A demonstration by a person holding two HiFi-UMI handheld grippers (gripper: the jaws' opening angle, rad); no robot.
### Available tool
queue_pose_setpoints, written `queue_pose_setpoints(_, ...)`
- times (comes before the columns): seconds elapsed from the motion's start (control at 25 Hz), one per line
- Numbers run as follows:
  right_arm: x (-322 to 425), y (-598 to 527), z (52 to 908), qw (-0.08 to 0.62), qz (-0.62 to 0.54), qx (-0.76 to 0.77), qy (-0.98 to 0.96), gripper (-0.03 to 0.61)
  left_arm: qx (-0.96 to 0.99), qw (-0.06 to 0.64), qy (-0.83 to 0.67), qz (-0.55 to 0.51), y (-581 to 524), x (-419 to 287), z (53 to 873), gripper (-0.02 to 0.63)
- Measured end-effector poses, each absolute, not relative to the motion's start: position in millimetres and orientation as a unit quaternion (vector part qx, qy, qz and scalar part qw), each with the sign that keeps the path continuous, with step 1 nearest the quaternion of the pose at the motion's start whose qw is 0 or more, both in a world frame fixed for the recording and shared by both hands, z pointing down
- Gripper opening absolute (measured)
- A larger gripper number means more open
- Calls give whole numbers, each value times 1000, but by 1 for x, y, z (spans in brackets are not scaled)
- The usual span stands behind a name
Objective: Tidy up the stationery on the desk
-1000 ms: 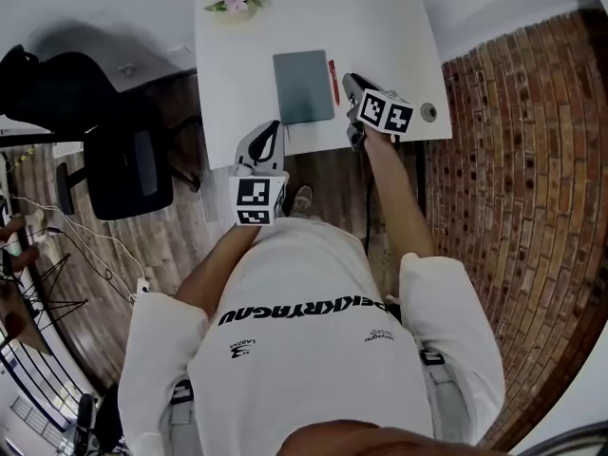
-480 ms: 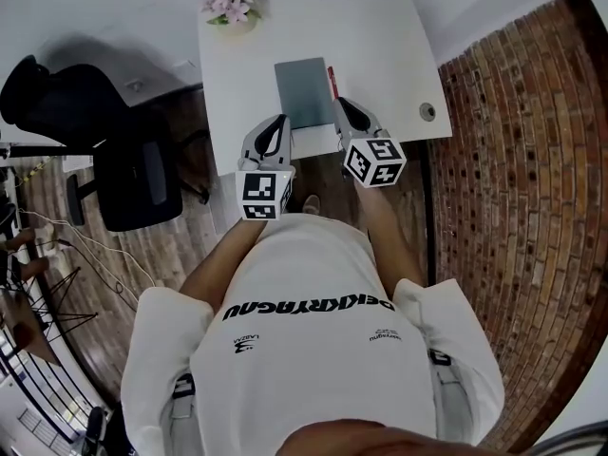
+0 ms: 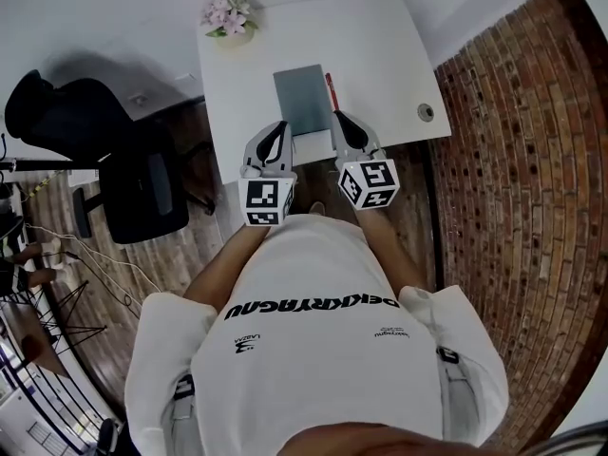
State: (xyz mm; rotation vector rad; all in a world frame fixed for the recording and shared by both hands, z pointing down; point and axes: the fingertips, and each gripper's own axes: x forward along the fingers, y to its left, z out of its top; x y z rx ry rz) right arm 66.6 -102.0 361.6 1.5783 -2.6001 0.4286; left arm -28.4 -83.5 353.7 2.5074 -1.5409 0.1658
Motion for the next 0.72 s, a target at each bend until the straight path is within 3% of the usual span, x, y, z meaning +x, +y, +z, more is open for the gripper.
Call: queue_pose_setpoints(0.72, 78, -98, 364, 33, 141, 527, -837, -3, 839, 98, -532, 56, -82, -26, 354, -3)
